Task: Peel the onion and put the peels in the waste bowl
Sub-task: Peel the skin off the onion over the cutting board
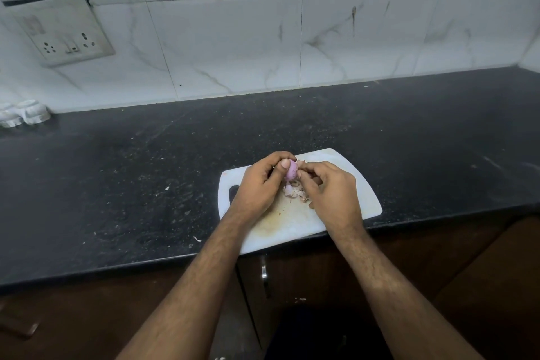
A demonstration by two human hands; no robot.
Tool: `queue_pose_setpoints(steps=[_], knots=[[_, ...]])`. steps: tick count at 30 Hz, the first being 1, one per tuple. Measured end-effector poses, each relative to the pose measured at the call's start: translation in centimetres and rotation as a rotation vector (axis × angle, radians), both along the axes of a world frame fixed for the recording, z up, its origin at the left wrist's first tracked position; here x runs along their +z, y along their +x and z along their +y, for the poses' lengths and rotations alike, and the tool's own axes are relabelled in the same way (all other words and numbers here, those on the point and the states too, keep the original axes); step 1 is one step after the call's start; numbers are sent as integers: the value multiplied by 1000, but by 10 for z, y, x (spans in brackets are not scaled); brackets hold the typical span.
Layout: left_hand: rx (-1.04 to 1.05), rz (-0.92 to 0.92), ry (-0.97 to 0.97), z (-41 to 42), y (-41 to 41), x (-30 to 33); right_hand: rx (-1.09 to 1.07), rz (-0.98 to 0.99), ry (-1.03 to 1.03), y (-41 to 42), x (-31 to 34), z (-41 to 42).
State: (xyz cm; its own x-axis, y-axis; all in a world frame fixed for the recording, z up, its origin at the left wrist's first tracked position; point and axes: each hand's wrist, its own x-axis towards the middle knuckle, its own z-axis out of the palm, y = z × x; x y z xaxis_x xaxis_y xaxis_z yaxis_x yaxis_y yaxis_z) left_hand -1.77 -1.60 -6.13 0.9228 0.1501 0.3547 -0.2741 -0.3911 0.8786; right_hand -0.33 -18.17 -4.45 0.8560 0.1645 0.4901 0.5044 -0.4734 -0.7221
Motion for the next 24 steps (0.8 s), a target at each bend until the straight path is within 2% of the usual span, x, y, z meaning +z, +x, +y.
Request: queue_pose_setpoints(steps=[11, 24], knots=[[23, -42, 142, -1, -1, 1, -27, 16, -62, 1, -2, 2], [15, -37, 129, 0, -1, 0, -20, 11, 19, 0, -1, 1]])
